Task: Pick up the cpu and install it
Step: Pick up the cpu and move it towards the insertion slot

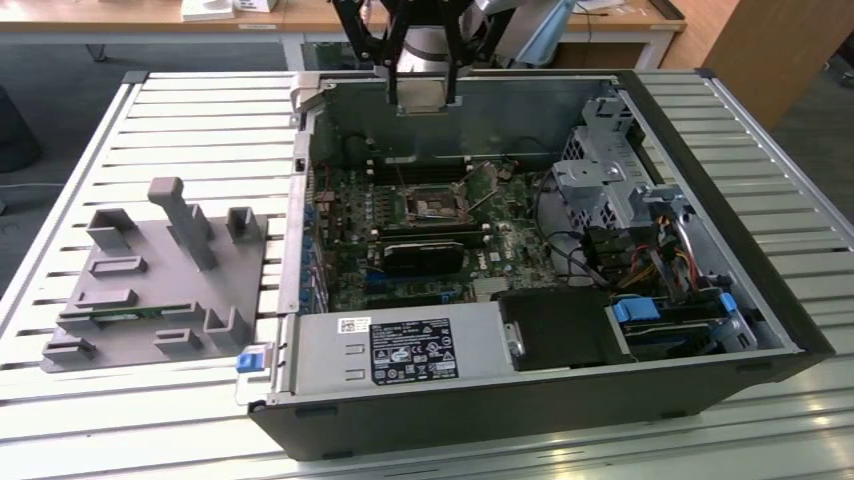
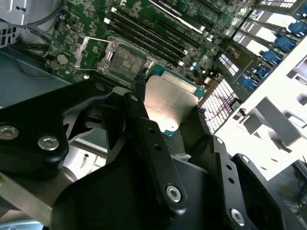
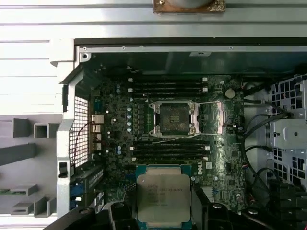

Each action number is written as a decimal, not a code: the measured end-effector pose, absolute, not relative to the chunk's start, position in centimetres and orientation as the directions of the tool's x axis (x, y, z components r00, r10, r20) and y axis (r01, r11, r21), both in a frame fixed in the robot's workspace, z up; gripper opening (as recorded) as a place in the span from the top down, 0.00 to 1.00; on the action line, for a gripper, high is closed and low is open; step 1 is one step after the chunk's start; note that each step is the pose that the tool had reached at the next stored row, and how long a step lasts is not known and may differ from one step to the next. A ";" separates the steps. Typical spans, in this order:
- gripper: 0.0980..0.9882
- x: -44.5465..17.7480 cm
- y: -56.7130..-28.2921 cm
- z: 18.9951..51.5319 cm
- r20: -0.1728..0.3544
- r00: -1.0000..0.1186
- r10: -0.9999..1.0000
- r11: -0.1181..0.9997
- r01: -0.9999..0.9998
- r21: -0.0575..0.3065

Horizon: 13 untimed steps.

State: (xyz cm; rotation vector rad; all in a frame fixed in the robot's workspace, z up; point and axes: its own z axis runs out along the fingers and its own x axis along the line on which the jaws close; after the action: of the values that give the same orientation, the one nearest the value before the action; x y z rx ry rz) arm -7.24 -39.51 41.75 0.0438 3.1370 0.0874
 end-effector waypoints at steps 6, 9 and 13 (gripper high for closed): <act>0.50 -6.2 -39.5 41.6 -0.002 -1.000 0.028 0.998 0.028 0.056; 0.50 -5.8 -39.5 41.5 -0.002 -1.000 0.028 0.998 0.028 0.056; 0.50 -5.3 -39.5 41.4 -0.002 -1.000 0.028 0.998 0.028 0.056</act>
State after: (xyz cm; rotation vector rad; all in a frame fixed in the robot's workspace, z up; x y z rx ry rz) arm -5.25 -39.51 41.45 0.0438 3.1369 0.0876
